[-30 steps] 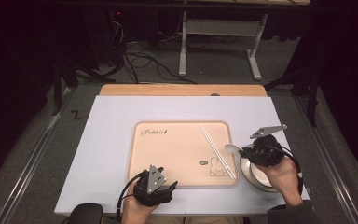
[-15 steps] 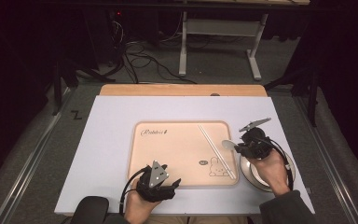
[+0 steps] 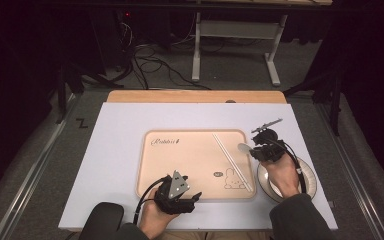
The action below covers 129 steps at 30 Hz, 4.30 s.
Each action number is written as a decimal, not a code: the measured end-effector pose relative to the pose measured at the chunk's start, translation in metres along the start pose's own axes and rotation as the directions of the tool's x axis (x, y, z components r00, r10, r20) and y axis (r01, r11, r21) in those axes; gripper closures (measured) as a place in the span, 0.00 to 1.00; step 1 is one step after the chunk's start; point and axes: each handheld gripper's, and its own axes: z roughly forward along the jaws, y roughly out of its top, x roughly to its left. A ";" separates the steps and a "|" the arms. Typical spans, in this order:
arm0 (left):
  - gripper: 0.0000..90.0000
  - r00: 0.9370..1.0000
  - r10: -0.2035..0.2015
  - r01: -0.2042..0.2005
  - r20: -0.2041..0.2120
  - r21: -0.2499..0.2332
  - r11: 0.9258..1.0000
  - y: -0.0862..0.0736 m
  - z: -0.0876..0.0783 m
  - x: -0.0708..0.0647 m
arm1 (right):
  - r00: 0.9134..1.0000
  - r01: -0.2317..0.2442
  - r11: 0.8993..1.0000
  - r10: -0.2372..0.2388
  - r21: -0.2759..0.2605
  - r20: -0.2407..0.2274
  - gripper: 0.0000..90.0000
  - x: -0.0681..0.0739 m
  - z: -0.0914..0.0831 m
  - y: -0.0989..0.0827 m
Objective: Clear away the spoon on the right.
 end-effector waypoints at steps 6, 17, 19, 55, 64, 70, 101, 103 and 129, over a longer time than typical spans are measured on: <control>0.37 1.000 -0.012 0.012 0.004 -0.024 1.000 0.000 -0.004 -0.001 | 0.998 0.030 0.998 -0.032 0.047 0.050 0.92 0.005 0.015 0.010; 0.37 0.999 -0.016 0.014 -0.033 -0.047 0.999 0.000 -0.016 0.002 | 0.994 0.040 0.995 -0.049 0.090 0.095 0.92 0.007 0.042 0.022; 0.37 0.999 -0.024 0.021 -0.043 -0.058 0.998 -0.001 -0.018 0.003 | 0.995 0.037 0.995 -0.046 0.096 0.091 0.92 0.006 0.047 0.024; 0.37 0.990 -0.035 0.023 -0.138 -0.085 0.996 -0.008 -0.043 0.006 | 0.999 0.001 0.986 -0.008 0.168 0.043 0.80 0.005 0.088 0.049; 0.37 0.990 -0.027 0.015 -0.139 -0.083 0.996 -0.009 -0.042 0.006 | 0.997 0.048 0.981 -0.058 0.186 0.047 0.74 0.009 0.086 0.047; 0.37 0.990 -0.021 0.010 -0.141 -0.079 0.997 -0.009 -0.042 0.006 | 0.998 0.053 0.981 -0.060 0.187 0.032 0.77 0.013 0.085 0.048; 0.37 0.995 -0.022 0.015 -0.097 -0.075 0.997 -0.008 -0.034 0.001 | 0.993 0.082 0.997 -0.082 -0.003 -0.090 0.65 0.025 0.019 0.028; 0.37 0.996 -0.019 0.012 -0.089 -0.073 0.997 -0.007 -0.032 0.001 | 0.992 0.083 0.996 -0.085 -0.027 -0.095 0.64 0.026 0.011 0.024; 0.39 0.999 -0.031 0.032 0.012 -0.051 0.998 0.001 -0.014 -0.007 | 0.985 -0.039 0.988 0.013 -0.151 -0.172 0.62 -0.001 -0.028 -0.041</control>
